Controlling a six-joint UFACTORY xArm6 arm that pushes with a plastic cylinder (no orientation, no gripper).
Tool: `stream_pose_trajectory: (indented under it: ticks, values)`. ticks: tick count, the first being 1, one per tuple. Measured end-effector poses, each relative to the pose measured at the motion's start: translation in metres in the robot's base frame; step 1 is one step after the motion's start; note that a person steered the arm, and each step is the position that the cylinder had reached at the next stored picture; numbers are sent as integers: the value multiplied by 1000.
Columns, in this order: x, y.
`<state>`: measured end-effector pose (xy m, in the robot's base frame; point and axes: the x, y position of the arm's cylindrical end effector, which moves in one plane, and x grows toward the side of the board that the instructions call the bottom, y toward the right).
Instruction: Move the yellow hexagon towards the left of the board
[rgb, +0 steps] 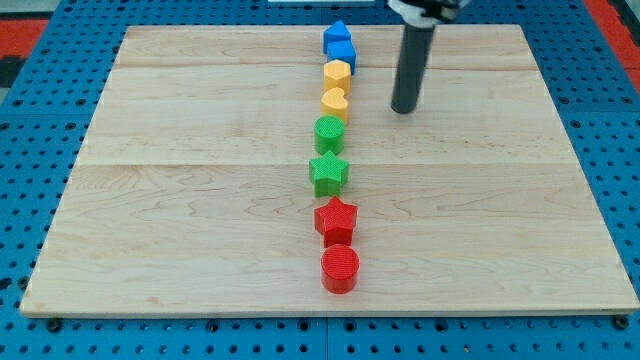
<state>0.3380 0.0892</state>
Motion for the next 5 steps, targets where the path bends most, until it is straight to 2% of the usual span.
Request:
stream_pose_trajectory:
  ticks: [1,2,5]
  values:
    - [-28,-24]
    - [-34,-2]
    - [-29,-218]
